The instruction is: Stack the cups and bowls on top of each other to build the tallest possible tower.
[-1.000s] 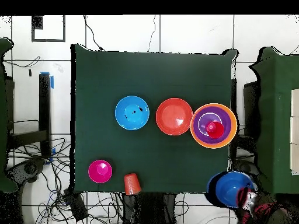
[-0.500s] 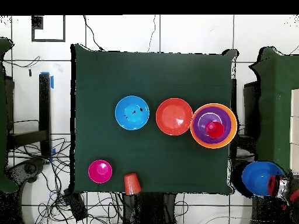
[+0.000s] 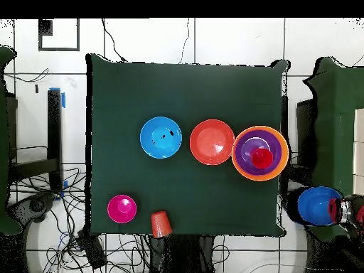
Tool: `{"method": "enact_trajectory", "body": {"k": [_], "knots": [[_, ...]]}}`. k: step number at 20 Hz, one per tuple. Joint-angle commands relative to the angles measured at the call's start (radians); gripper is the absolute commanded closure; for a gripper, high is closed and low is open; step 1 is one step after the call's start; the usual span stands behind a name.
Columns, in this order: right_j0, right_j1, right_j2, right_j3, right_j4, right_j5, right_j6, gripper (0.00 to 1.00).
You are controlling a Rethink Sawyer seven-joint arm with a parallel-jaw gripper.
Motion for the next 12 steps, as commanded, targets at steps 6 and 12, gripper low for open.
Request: {"method": "enact_trajectory", "body": {"k": [6,12], "knots": [[0.038,0.425,0.102,-0.235,-0.335,-0.199,-0.324,1.0],[0.044,0.489,0.105,-0.244,-0.337,-0.091,-0.311,1.0]]}}
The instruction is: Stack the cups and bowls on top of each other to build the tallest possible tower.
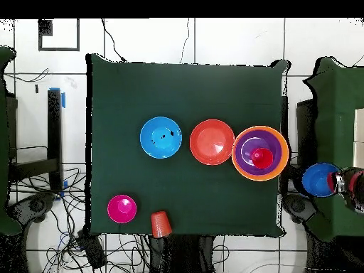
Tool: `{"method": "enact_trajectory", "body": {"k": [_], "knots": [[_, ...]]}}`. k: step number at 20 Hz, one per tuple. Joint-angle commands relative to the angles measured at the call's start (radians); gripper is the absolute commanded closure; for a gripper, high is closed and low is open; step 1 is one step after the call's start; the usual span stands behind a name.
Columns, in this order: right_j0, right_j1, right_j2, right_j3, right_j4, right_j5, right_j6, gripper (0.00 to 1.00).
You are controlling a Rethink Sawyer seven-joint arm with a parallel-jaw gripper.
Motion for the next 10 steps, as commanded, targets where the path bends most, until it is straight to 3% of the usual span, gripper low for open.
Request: {"method": "enact_trajectory", "body": {"k": [1,6,7,10], "knots": [[0.043,0.183,0.067,-0.056,-0.094,0.02,-0.3,1.0],[0.055,0.216,0.056,-0.08,-0.098,0.034,-0.239,1.0],[0.038,0.24,0.091,-0.099,-0.095,0.013,-0.3,1.0],[0.04,0.319,0.113,-0.157,-0.081,0.024,-0.322,1.0]]}}
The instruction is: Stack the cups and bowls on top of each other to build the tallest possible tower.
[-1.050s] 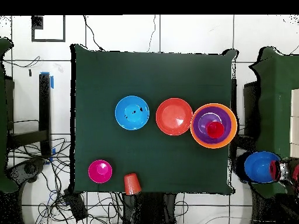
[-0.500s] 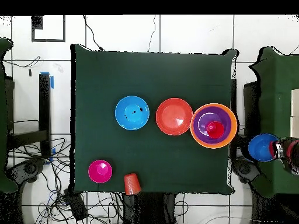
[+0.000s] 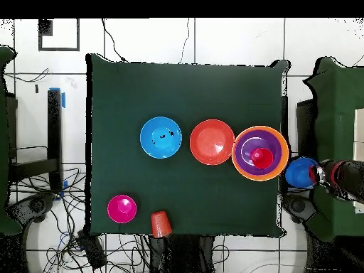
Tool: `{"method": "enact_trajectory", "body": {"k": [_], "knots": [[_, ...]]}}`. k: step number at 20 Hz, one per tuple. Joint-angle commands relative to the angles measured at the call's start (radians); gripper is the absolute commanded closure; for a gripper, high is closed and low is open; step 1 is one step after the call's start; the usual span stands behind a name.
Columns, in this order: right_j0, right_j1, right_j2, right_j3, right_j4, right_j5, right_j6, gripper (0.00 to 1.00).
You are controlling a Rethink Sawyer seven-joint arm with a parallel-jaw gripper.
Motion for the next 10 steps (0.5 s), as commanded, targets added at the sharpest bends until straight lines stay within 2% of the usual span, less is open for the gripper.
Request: {"method": "enact_trajectory", "body": {"k": [1,3,10], "knots": [[0.057,0.168,0.071,-0.147,-0.069,0.054,-0.343,1.0],[0.04,0.218,0.11,-0.169,-0.055,0.045,-0.407,1.0],[0.017,0.26,0.156,-0.185,-0.059,0.07,-0.51,1.0]]}}
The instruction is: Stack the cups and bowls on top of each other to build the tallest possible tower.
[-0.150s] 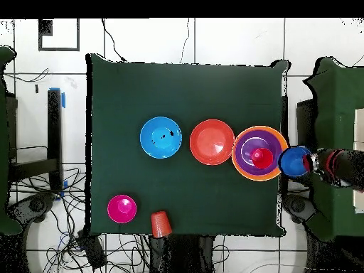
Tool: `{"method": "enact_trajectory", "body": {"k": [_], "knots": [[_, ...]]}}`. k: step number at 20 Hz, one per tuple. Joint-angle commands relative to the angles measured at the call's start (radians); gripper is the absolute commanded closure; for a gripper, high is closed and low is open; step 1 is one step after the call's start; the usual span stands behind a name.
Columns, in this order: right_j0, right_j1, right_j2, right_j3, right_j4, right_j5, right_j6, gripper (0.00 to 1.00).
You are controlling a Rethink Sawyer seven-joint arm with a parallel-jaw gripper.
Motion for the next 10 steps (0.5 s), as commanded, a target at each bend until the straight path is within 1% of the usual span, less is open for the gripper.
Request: {"method": "enact_trajectory", "body": {"k": [1,2,4,6,7,10], "knots": [[0.015,0.102,0.095,-0.07,-0.051,0.076,-0.465,1.0],[0.014,0.1,0.097,-0.065,-0.051,0.074,-0.466,1.0],[0.002,0.085,0.103,-0.027,-0.039,0.073,-0.456,1.0],[-0.019,0.039,0.105,0.044,-0.024,0.086,-0.439,1.0],[-0.037,0.004,0.109,0.094,-0.011,0.096,-0.427,1.0],[-0.067,-0.07,0.112,0.174,0.004,0.11,-0.4,1.0]]}}
